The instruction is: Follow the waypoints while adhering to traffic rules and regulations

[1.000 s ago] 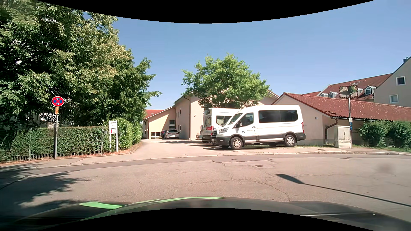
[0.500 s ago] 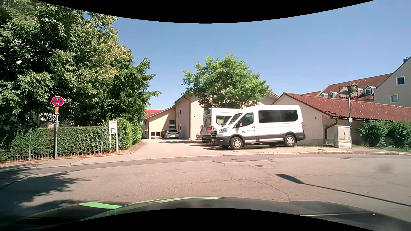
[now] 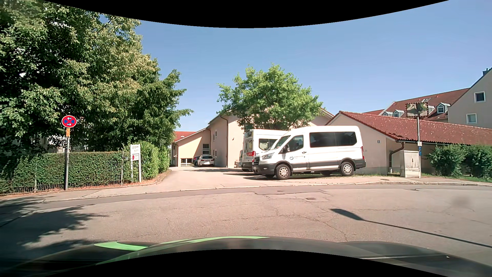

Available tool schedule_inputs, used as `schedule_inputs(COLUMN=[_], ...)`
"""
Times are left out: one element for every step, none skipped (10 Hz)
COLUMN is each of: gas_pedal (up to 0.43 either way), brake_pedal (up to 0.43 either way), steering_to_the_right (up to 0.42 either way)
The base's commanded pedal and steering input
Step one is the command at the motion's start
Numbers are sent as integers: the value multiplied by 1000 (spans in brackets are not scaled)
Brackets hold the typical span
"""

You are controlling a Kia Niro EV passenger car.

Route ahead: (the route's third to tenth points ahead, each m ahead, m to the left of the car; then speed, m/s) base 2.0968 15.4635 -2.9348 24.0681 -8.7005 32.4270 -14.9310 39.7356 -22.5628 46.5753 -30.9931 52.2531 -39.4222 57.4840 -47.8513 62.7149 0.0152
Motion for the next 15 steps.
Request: schedule_inputs(gas_pedal=[0, 0, 0, 0, 0, 0, 0, 0, 0, 59, 98, 98, 98, 110, 110], brake_pedal=[0, 0, 0, 0, 0, 0, 0, 0, 0, 0, 0, 0, 0, 0, 0], steering_to_the_right=[-704, -704, -708, -714, -718, -723, -730, -737, -750, -764, -775, -780, -787, -794, -800])
